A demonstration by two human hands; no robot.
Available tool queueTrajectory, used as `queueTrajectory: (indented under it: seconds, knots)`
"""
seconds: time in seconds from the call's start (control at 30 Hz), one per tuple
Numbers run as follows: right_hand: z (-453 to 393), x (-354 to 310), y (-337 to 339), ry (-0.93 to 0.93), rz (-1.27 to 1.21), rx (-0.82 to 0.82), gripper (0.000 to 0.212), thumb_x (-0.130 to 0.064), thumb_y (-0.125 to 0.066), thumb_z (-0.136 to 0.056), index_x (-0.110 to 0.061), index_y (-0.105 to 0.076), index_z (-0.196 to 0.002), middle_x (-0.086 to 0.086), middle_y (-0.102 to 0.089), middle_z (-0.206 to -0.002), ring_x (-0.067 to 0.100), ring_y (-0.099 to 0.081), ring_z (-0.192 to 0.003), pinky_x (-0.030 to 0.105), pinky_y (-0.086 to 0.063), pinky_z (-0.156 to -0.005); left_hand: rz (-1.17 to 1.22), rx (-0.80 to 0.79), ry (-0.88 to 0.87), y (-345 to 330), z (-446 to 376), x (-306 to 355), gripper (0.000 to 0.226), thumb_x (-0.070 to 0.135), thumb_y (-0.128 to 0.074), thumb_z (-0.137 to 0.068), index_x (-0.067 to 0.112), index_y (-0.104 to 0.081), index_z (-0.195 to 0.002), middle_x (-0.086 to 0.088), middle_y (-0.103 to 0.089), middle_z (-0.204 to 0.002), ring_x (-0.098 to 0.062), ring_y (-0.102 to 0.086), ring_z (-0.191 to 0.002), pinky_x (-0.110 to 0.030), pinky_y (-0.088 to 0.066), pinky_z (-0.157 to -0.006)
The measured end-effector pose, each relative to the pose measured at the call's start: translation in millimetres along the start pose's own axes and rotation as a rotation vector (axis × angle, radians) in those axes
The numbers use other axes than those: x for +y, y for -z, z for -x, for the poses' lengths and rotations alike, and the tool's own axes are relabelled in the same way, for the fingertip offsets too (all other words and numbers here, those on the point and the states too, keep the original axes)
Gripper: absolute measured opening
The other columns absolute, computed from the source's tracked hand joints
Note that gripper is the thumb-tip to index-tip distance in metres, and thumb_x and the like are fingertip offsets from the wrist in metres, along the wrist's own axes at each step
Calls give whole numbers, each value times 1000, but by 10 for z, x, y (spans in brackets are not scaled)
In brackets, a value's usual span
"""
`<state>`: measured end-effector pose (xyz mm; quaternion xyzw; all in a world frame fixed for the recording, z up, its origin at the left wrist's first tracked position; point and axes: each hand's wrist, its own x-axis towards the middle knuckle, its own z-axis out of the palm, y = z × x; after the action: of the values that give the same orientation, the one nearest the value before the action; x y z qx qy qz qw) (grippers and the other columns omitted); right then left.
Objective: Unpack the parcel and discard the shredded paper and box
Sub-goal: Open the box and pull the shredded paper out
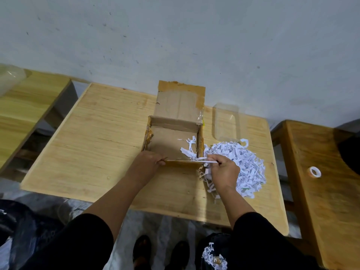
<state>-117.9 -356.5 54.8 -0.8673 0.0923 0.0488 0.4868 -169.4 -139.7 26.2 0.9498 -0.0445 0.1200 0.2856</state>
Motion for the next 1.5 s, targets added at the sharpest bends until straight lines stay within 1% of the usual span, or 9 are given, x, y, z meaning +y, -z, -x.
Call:
queueTrajectory:
  seconds: [0.07, 0.17, 0.37, 0.57, 0.73, 0.9, 1.07, 1.23, 1.5]
  knots:
    - [-14, 18, 21, -18, 1, -135, 22, 2, -62, -83, -15, -75, -86, 7, -72, -93, 13, -57, -58, 23, -55, -67, -2, 19, -3, -7, -3, 8, 14, 8, -70, -71, 7, -74, -85, -7, -72, -65, -21, -66, -56, -20, -42, -59]
    - [-38, 3, 63, 25, -2, -296, 21, -1, -69, -79, -19, -75, -89, 4, -71, -95, 13, -60, -69, 7, -47, -59, 32, 18, 17, -18, -18, -8, 17, 5, -69, -70, 3, -73, -87, -11, -72, -66, -24, -66, -56, -23, -38, -68]
    - [-104, 5, 179, -15, -194, -405, 16, -4, -74, -73, -20, -76, -78, 2, -74, -83, 12, -67, -77, 26, -53, -81, 20, -22, 27, -29, -10, -23, 19, 11, -65, -75, 6, -73, -92, -12, -73, -71, -26, -67, -61, -24, -48, -60]
    - [-93, -11, 152, -92, -280, -382, 6, -11, -73, -76, -7, -74, -80, -5, -70, -65, 0, -63, -61, 12, -49, -63, 24, -6, 48, -16, 0, -13, 19, 7, -68, -77, 6, -72, -95, -10, -74, -76, -26, -67, -68, -22, -43, -69]
    - [-93, 42, 106, -244, -392, -335, 7, -16, -72, -78, -10, -73, -80, 17, -61, -80, 31, -47, -72, 42, -44, -71, 53, -61, 62, -4, -10, 10, 23, 8, -65, -80, 6, -70, -102, -14, -73, -81, -26, -66, -73, -20, -38, -70]
    - [-98, 49, 123, -335, -530, -271, 6, -19, -71, -77, -13, -71, -80, 9, -64, -85, 28, -54, -80, 39, -46, -79, 34, -72, 53, -3, -6, 31, 22, 5, -64, -72, 4, -73, -93, -14, -71, -67, -24, -66, -59, -15, -38, -59]
    - [-205, 77, 300, -270, -433, -144, 10, -15, -65, -85, -7, -69, -89, 0, -59, -70, 13, -41, -54, 15, -37, -39, 10, -91, 95, 43, 18, -60, 24, 5, -63, -82, 7, -70, -105, -19, -71, -83, -31, -64, -77, -32, -48, -71]
    - [-195, 84, 155, -95, -100, -103, 19, -19, -66, -85, -7, -71, -98, 5, -69, -89, 19, -62, -84, 28, -50, -77, -9, -127, 89, 49, 43, -36, 28, -2, -64, -79, 7, -70, -104, -19, -71, -82, -32, -65, -75, -28, -43, -69]
    - [-212, -81, 111, 203, 284, -121, 60, -26, -64, -83, -22, -42, -138, 5, -44, -126, 18, -46, -115, 22, -34, -90, -20, -277, 231, 238, 41, -5, 35, 31, -52, -92, 13, -59, -122, -8, -64, -114, -23, -56, -106, -25, -37, -81]
